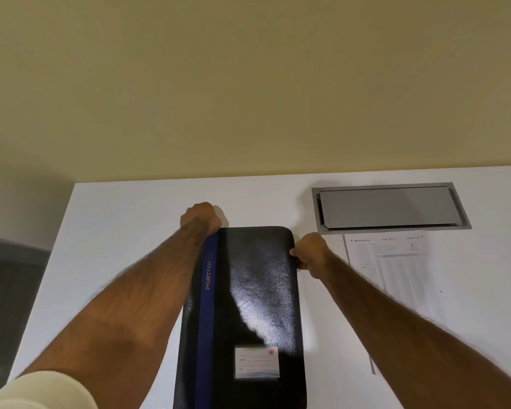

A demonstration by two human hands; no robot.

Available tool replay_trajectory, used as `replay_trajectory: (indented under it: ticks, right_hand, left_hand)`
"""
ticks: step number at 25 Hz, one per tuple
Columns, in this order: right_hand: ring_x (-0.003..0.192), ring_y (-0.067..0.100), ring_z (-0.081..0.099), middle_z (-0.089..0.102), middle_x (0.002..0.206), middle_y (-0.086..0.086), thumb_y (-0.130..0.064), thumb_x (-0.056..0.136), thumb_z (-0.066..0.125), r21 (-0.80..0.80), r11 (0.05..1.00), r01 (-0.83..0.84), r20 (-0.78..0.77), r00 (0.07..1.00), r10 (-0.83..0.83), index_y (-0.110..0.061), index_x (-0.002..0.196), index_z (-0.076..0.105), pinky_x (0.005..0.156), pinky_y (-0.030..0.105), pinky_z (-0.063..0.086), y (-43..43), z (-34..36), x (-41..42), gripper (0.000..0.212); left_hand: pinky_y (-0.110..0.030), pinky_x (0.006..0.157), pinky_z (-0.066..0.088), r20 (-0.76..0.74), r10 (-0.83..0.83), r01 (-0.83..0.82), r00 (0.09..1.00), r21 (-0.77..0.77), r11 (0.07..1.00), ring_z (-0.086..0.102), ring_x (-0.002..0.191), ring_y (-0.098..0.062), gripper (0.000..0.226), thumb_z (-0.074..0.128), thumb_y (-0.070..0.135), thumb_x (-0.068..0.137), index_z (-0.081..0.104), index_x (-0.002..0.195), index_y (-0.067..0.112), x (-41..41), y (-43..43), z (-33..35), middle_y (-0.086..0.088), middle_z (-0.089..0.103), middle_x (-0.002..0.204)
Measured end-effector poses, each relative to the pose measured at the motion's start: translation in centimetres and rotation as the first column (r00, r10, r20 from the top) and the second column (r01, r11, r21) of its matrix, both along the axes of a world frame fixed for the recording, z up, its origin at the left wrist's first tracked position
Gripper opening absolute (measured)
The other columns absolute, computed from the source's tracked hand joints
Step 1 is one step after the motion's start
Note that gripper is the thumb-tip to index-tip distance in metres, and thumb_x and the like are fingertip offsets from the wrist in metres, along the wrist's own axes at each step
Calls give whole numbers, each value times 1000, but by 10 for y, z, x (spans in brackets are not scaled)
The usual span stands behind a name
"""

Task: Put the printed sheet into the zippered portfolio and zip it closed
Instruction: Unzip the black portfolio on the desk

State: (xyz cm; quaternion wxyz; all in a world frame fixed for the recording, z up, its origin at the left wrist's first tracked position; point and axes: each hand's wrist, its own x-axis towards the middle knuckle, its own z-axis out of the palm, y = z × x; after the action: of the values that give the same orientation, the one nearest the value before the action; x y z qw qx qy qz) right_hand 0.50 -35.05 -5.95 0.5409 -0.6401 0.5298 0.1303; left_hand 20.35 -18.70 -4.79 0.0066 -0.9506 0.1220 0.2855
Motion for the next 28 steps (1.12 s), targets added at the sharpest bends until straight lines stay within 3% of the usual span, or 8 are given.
replay_trajectory:
  ticks: [7, 12, 17, 19, 21, 24, 26, 28]
  right_hand:
    - [71, 26, 62, 65, 86, 17, 1, 87, 68, -43, 999, 26, 39, 999, -25, 2, 89, 63, 56, 27, 55, 0, -13, 1, 5]
    - [66, 22, 63, 65, 84, 14, -2, 84, 72, -56, 996, 65, 46, 997, -62, 4, 95, 65, 48, 20, 50, 1, -19, 0, 14]
    - [91, 25, 67, 66, 104, 15, -10, 91, 66, 27, 992, 126, 64, 990, -127, 3, 112, 63, 71, 24, 57, -1, -22, -3, 25]
    - [91, 26, 66, 65, 104, 15, -5, 87, 69, 7, 998, 64, 53, 997, -64, 6, 112, 62, 66, 23, 56, 0, -22, -2, 28]
    - [93, 30, 67, 66, 107, 16, -1, 83, 72, -5, 994, 106, 29, 994, -106, 5, 113, 62, 63, 24, 56, 1, -23, -1, 32]
    - [79, 24, 63, 63, 96, 14, -1, 86, 67, 21, 991, 134, 42, 990, -135, 3, 108, 62, 53, 21, 47, 1, -19, 1, 23]
    - [76, 22, 58, 59, 90, 11, -4, 90, 61, 81, 986, 143, 50, 988, -147, -1, 100, 61, 56, 23, 47, -1, -18, 1, 10]
    - [76, 22, 59, 63, 92, 14, -2, 91, 59, 131, 982, 138, 72, 986, -148, -3, 97, 60, 65, 30, 55, -3, -19, -1, 6]
  left_hand:
    - [-37, 91, 49, -71, -28, 18, 997, -143, 990, 61, 114, -34, 36, 60, 18, 86, 62, 120, 4, -30, -43, 4, -14, 64, 125]
    - [-34, 85, 47, -64, -121, 109, 991, -160, 981, 62, 113, -34, 33, 58, 18, 88, 62, 119, 6, -53, -75, 5, -14, 65, 125]
    - [-37, 90, 48, -46, -222, 213, 974, -146, 966, 61, 116, -33, 34, 57, 20, 91, 61, 122, 7, -67, -101, 5, -13, 63, 128]
    - [-38, 91, 48, -49, -235, 227, 971, -138, 964, 61, 117, -33, 34, 56, 18, 91, 60, 123, 7, -73, -111, 4, -12, 62, 130]
    - [-38, 93, 48, -54, -245, 236, 968, -133, 963, 60, 118, -32, 34, 55, 17, 93, 60, 125, 7, -79, -120, 3, -12, 62, 131]
    - [-38, 95, 49, -43, -301, 293, 953, -135, 947, 61, 116, -30, 34, 57, 17, 93, 60, 125, 7, -92, -132, 3, -11, 63, 128]
    - [-37, 92, 51, -43, -378, 369, 925, -136, 919, 64, 108, -28, 27, 60, 17, 93, 64, 118, 7, -104, -137, 0, -11, 67, 120]
    - [-37, 90, 54, -67, -462, 451, 884, -135, 882, 66, 102, -27, 22, 62, 20, 92, 67, 110, 8, -109, -138, -3, -10, 70, 113]
